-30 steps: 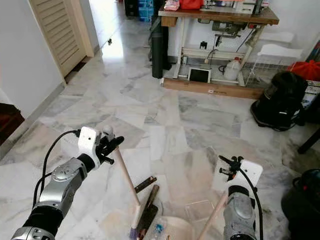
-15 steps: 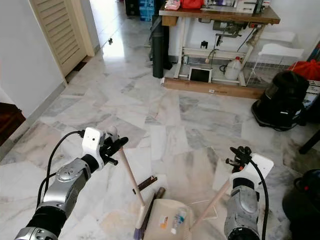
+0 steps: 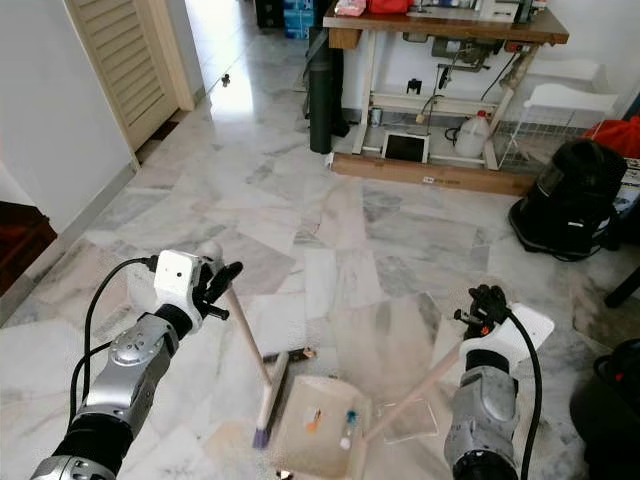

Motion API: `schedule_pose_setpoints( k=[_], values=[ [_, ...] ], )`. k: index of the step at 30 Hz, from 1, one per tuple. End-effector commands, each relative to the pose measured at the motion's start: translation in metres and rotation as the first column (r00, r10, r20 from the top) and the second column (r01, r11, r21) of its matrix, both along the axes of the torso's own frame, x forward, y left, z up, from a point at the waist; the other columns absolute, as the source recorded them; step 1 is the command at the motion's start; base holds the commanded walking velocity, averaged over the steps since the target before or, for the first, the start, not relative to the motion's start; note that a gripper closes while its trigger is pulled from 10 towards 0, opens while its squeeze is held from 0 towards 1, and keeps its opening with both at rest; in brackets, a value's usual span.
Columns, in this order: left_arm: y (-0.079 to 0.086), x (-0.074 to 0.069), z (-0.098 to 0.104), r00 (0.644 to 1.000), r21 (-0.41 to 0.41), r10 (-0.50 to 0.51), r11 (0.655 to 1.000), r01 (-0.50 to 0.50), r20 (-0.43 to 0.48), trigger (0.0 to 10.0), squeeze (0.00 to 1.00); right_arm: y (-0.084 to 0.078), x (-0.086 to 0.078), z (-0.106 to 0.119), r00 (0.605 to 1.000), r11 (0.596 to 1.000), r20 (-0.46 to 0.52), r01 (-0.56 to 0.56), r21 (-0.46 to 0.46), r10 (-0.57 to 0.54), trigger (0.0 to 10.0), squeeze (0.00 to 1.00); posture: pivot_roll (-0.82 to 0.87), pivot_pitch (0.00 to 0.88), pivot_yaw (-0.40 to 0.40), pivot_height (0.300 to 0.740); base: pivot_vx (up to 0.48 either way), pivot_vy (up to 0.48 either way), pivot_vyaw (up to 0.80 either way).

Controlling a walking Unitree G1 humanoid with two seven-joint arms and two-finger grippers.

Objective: Sweep floor

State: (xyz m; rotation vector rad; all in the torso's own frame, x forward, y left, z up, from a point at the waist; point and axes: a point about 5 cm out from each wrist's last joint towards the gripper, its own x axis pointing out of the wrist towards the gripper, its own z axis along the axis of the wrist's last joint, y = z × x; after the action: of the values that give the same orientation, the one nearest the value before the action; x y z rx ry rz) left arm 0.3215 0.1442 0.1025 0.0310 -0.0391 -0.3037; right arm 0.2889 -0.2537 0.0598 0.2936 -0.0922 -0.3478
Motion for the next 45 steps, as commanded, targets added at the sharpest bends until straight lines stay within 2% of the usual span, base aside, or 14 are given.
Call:
schedule_pose_setpoints(
  k=[1,6,13,18,23,29,35,40,45],
  values=[
    [0.001,0.002,0.013,0.995,0.018,0.04,0.999,-0.042,0.087,10.0,0.0,-0.001,0.012,0.024,0.995,1.0,0.102,0.0,0.004,0.0,10.0,0.0,-0.09,0.0,0.016,0.74,0.0,0.0,0.0],
    [0.002,0.008,0.017,0.989,0.036,0.078,0.996,-0.083,0.122,10.0,0.0,0.001,0.018,0.032,0.993,1.0,0.119,-0.003,-0.012,0.004,10.0,0.0,-0.08,0.0,0.017,0.74,0.0,0.0,0.0],
    [0.014,0.016,0.025,0.977,0.056,0.138,0.987,-0.148,0.162,10.0,0.0,-0.003,0.018,0.045,0.989,0.995,0.145,-0.012,-0.098,0.026,10.0,0.0,-0.08,0.0,0.013,0.74,0.0,0.0,0.0],
    [0.022,0.018,0.03,0.965,0.052,0.178,0.98,-0.191,0.19,10.0,0.0,0.001,0.018,0.052,0.985,0.985,0.157,-0.042,-0.166,0.069,10.0,0.0,-0.07,0.0,0.002,0.74,0.0,0.0,0.0],
    [0.025,0.015,0.026,0.96,0.042,0.201,0.976,-0.213,0.197,10.0,0.0,0.005,0.016,0.057,0.983,0.97,0.151,-0.07,-0.234,0.107,10.0,0.0,-0.08,0.0,0.0,0.74,0.0,0.0,0.0],
    [0.031,0.006,0.019,0.953,0.043,0.23,0.969,-0.243,0.196,10.0,0.0,0.012,0.005,0.069,0.973,0.96,0.19,-0.074,-0.272,0.129,10.0,0.0,-0.12,0.0,0.018,0.74,0.0,0.0,0.0],
    [0.021,0.002,0.014,0.958,0.038,0.213,0.974,-0.225,0.193,10.0,0.0,0.012,-0.006,0.072,0.971,0.962,0.203,-0.068,-0.264,0.125,10.0,0.0,-0.1,0.0,0.02,0.74,0.0,0.0,0.0],
    [0.018,0.006,0.023,0.954,0.017,0.214,0.975,-0.223,0.211,10.0,0.0,0.015,-0.004,0.072,0.974,0.971,0.195,-0.067,-0.228,0.113,10.0,0.0,-0.08,0.0,0.048,0.74,0.0,0.0,0.11],
    [0.013,0.007,0.028,0.963,0.032,0.151,0.986,-0.162,0.222,10.0,0.0,0.027,0.001,0.074,0.971,0.976,0.211,-0.066,-0.208,0.11,10.0,0.0,-0.11,0.0,0.083,0.74,0.0,0.0,0.7]
  ],
)
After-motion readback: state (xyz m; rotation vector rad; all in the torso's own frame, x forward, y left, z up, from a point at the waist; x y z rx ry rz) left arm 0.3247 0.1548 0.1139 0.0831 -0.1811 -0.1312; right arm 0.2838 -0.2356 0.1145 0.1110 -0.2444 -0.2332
